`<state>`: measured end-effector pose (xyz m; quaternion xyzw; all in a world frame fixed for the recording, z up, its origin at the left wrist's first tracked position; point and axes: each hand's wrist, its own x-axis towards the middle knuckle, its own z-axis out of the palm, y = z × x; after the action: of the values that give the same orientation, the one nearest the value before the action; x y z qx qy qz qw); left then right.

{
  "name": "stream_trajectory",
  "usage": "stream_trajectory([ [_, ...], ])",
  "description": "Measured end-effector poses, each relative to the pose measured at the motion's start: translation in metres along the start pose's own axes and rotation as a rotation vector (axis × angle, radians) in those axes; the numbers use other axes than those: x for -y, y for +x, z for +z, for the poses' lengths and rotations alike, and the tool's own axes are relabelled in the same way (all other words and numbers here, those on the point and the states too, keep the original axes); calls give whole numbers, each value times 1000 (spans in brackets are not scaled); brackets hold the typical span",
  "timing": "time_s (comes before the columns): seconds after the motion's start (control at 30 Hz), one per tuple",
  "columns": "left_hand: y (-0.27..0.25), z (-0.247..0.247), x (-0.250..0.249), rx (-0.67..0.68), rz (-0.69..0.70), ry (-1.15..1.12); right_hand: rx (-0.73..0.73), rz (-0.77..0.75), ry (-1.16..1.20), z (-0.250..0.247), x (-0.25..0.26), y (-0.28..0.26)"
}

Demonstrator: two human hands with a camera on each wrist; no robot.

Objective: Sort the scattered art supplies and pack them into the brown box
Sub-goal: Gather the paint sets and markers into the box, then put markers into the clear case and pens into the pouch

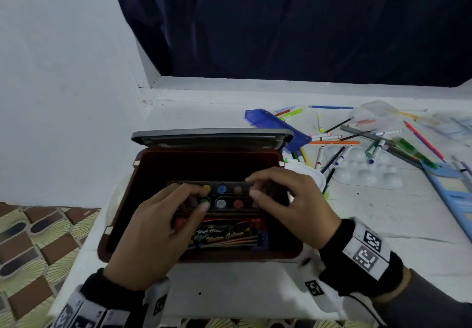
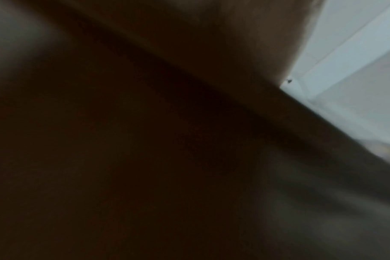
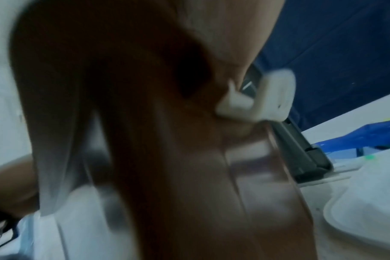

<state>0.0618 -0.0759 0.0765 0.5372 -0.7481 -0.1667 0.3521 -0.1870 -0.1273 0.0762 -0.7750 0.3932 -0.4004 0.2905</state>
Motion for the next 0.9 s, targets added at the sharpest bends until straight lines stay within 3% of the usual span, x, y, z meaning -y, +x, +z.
stream_trajectory([
  [0.23, 39, 58, -76, -51, 74, -23, -225, 91, 89, -83, -43, -40],
  [0.57, 70, 168, -165, -3, 0, 96, -112, 146, -24, -224, -153, -77],
  [0.7, 89, 214, -171, 51, -129, 239, -18, 160, -62, -267, -185, -74],
  [0.8, 107, 237, -160, 162, -247, 458, 68, 128, -105, -297, -198, -57],
  [0.9, 131, 252, -149, 321, -452, 602, 126, 61, -225, -324, -216, -29],
])
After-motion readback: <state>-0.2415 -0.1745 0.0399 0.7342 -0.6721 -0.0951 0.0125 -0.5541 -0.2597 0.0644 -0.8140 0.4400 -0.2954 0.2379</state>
